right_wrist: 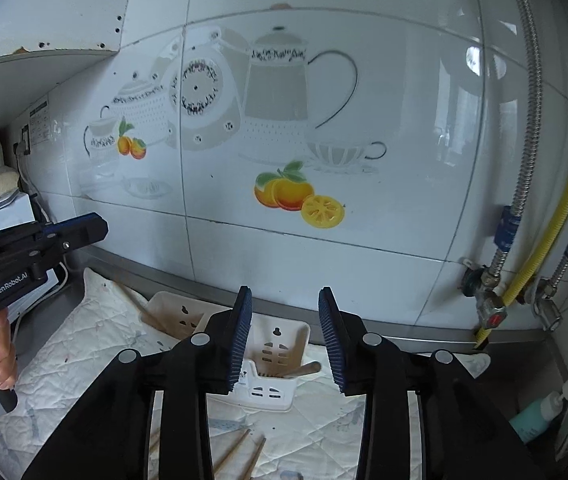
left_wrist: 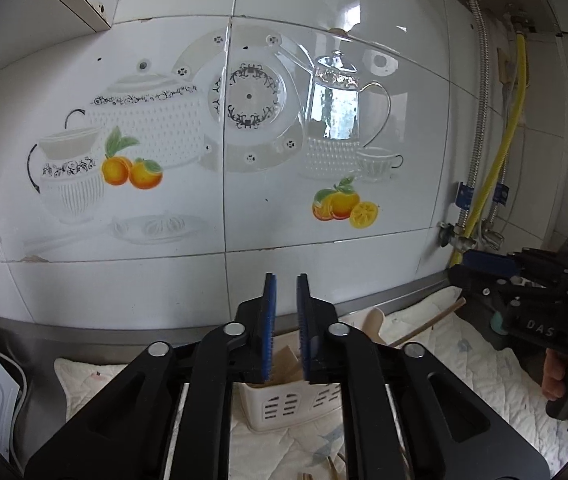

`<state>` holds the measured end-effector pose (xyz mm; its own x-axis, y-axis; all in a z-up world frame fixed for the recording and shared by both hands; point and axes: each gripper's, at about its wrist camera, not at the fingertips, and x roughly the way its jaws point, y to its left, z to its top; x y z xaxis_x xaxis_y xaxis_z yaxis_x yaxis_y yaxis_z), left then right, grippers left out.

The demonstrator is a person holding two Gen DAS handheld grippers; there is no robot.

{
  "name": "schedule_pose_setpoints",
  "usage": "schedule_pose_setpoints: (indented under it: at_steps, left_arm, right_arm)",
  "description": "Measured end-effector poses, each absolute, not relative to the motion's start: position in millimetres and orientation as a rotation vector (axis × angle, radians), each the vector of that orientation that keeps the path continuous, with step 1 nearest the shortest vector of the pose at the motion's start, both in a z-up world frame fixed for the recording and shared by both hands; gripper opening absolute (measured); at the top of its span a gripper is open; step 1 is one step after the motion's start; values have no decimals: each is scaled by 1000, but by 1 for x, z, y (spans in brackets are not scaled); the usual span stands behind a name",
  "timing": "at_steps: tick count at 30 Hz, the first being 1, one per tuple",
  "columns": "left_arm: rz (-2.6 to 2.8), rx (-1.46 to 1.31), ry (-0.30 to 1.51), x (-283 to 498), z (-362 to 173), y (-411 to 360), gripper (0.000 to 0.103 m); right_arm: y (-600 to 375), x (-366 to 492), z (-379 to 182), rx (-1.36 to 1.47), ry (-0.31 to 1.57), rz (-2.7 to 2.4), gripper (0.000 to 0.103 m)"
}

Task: Organize utensils
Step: 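Lower the chopsticks into the holder and open both tools, then move both open tools back over the remaining chopsticks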

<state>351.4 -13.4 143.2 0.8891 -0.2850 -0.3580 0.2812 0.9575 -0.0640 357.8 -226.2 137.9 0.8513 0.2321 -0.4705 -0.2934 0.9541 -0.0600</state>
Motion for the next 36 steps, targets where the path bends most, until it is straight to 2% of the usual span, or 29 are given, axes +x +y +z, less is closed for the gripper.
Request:
schedule_pose_setpoints:
  at_steps: [1, 3, 9, 11, 22, 31, 36]
  left_arm:
    - [-300, -17, 374, 347, 144, -13, 25]
    - [-294, -9, 359, 332, 145, -12, 49]
    - [-312, -24, 358, 287, 142, -10, 69]
    - [-349, -43, 375, 275, 138, -9, 69]
    - [-351, -22, 436, 187, 85, -6, 86]
    - [-350, 16, 520, 135, 38, 0, 86]
    - [-351, 10, 580, 124, 16, 5, 86]
  right_arm:
    - [-228, 349, 140, -128, 473, 277, 37]
    - [-231, 333, 143, -123, 464, 277, 40]
    - [-239, 273, 135, -112, 448, 275, 47]
    - [-240, 255, 128, -114, 446, 268, 48]
    - [-249, 158, 69, -121, 484, 240, 49]
    - [-242, 99, 1, -119, 584, 232, 48]
    - [-237, 84, -32, -97, 634, 241, 40]
